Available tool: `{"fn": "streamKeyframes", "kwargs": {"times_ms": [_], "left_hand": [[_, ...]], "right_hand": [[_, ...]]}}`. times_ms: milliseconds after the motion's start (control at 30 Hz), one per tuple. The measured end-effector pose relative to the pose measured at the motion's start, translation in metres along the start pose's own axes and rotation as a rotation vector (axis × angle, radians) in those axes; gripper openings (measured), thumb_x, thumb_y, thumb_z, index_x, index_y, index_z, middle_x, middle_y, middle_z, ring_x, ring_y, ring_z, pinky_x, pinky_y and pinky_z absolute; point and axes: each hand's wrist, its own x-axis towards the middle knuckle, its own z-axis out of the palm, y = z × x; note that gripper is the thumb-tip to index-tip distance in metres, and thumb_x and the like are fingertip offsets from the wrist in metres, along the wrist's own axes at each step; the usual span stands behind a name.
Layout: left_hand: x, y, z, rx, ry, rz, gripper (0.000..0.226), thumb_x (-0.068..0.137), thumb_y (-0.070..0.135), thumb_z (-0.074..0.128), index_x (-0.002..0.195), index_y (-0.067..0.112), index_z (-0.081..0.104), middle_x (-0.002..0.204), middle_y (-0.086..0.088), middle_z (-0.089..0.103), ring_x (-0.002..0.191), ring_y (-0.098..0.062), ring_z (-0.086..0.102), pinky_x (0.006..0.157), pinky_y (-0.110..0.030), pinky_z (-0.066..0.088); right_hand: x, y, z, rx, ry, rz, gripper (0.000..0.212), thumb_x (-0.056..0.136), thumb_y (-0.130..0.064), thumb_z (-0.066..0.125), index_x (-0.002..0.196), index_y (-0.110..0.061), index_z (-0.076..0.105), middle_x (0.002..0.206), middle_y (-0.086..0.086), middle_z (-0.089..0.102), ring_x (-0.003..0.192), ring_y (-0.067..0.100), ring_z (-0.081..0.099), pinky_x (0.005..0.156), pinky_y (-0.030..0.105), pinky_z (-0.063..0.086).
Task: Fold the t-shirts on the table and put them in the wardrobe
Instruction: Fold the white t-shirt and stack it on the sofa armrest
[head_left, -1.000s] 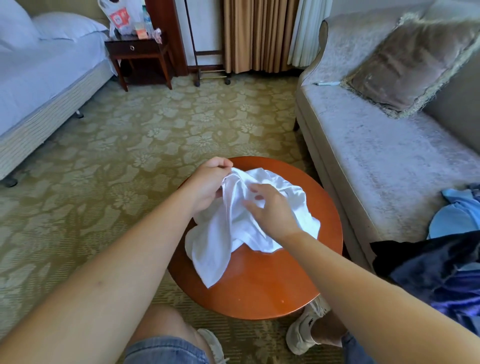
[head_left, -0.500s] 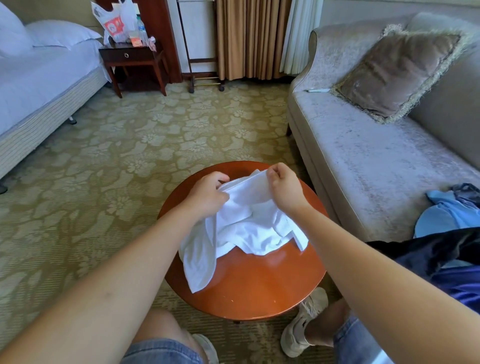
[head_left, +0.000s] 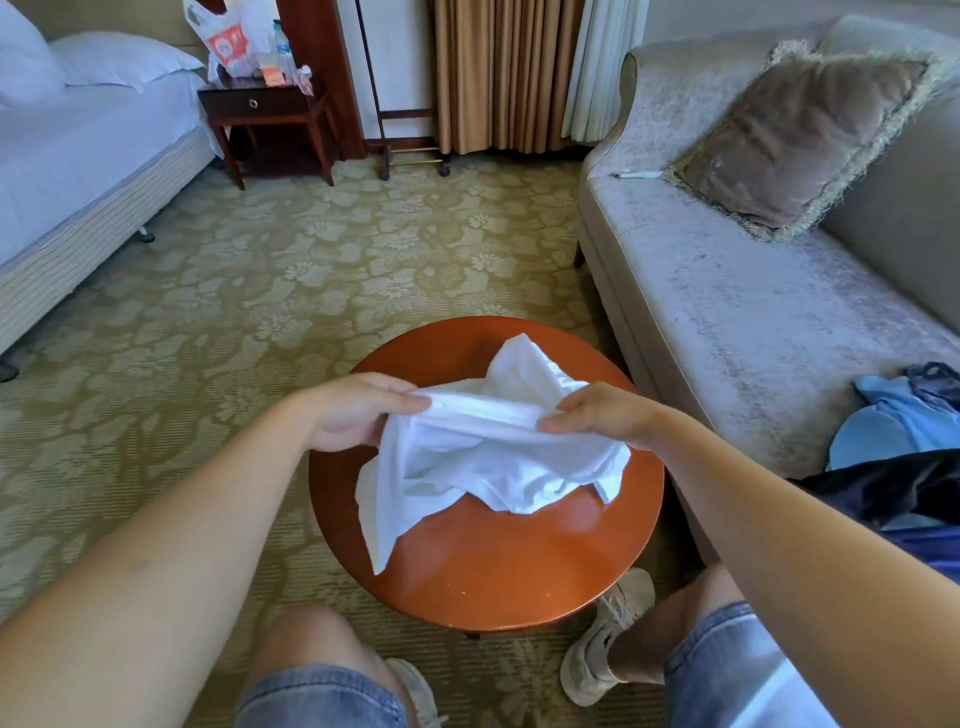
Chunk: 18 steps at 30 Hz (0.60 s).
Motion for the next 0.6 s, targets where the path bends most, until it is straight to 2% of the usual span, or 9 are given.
{"fn": "streamKeyframes", "kwargs": {"times_ms": [67,100,167,200,300,333,433,533,600], "left_hand": [[-0.005,0.013,-0.001,-0.075,-0.027,0.050,0.073,0.059,0.042,0.090,0.117,0.005,0.066,0.119,-0.016,0.068,0.110,-0.030,0.065,0.098,-0.043,0.047],[-0.008,0.019,0.002,-0.120,0.007,0.067,0.062,0.069,0.041,0.084,0.116,0.005,0.066,0.117,-0.016,0.069,0.107,-0.028,0.067,0.095,-0.042,0.048],[-0.008,0.027,0.003,-0.249,0.170,0.097,0.033,0.092,0.032,0.062,0.111,0.006,0.066,0.111,-0.013,0.071,0.099,-0.023,0.069,0.088,-0.037,0.050],[-0.007,0.029,0.002,-0.308,0.257,0.113,0.029,0.098,0.029,0.053,0.109,0.006,0.065,0.109,-0.013,0.071,0.097,-0.022,0.068,0.086,-0.036,0.050],[-0.010,0.034,-0.007,-0.421,0.440,0.204,0.023,0.101,0.027,0.050,0.102,0.008,0.063,0.102,-0.012,0.067,0.090,-0.022,0.066,0.073,-0.032,0.052],[-0.014,0.037,-0.010,-0.443,0.483,0.231,0.017,0.099,0.023,0.052,0.097,0.009,0.062,0.097,-0.011,0.065,0.085,-0.021,0.066,0.069,-0.029,0.053],[-0.035,0.053,-0.010,-0.466,0.595,0.275,0.011,0.094,0.016,0.057,0.087,0.010,0.062,0.088,-0.009,0.062,0.077,-0.022,0.062,0.074,-0.030,0.051],[-0.062,0.077,0.000,-0.421,0.710,0.310,0.014,0.098,0.020,0.053,0.094,0.009,0.061,0.094,-0.011,0.062,0.076,-0.021,0.059,0.069,-0.028,0.048],[-0.083,0.093,0.005,-0.464,0.756,0.344,0.015,0.099,0.020,0.052,0.097,0.009,0.062,0.095,-0.011,0.062,0.076,-0.020,0.058,0.067,-0.028,0.047]], "right_hand": [[-0.005,0.004,-0.002,0.070,-0.029,0.022,0.024,0.074,-0.050,0.079,0.079,-0.028,0.074,0.089,-0.011,0.067,0.097,0.017,0.062,0.098,0.037,0.048],[-0.008,0.004,-0.003,0.110,-0.048,0.032,0.027,0.073,-0.048,0.080,0.082,-0.023,0.076,0.089,-0.007,0.071,0.095,0.019,0.065,0.094,0.037,0.050],[-0.019,0.001,-0.006,0.196,-0.096,0.049,0.051,0.063,-0.051,0.083,0.096,-0.012,0.077,0.096,0.005,0.075,0.096,0.025,0.069,0.089,0.037,0.054],[-0.023,0.000,-0.008,0.234,-0.133,0.059,0.058,0.063,-0.049,0.084,0.102,-0.007,0.075,0.100,0.009,0.074,0.098,0.026,0.069,0.090,0.037,0.054],[-0.042,-0.011,-0.016,0.273,-0.252,0.075,0.023,0.093,-0.018,0.060,0.103,-0.002,0.071,0.102,0.010,0.073,0.099,0.026,0.067,0.090,0.037,0.051],[-0.048,-0.015,-0.019,0.285,-0.258,0.066,0.024,0.096,-0.015,0.053,0.107,-0.002,0.070,0.105,0.010,0.072,0.100,0.025,0.067,0.090,0.036,0.051],[-0.066,-0.040,-0.020,0.462,-0.130,0.002,0.030,0.100,-0.020,0.046,0.116,-0.003,0.065,0.111,0.014,0.071,0.101,0.027,0.068,0.081,0.033,0.054],[-0.078,-0.075,-0.022,0.669,0.166,-0.083,0.024,0.101,-0.019,0.045,0.100,-0.006,0.065,0.083,0.011,0.074,0.072,0.023,0.071,0.062,0.028,0.055],[-0.091,-0.102,-0.026,0.773,0.271,-0.154,0.021,0.100,-0.018,0.048,0.094,-0.005,0.064,0.075,0.012,0.069,0.063,0.024,0.065,0.059,0.028,0.052]]}}
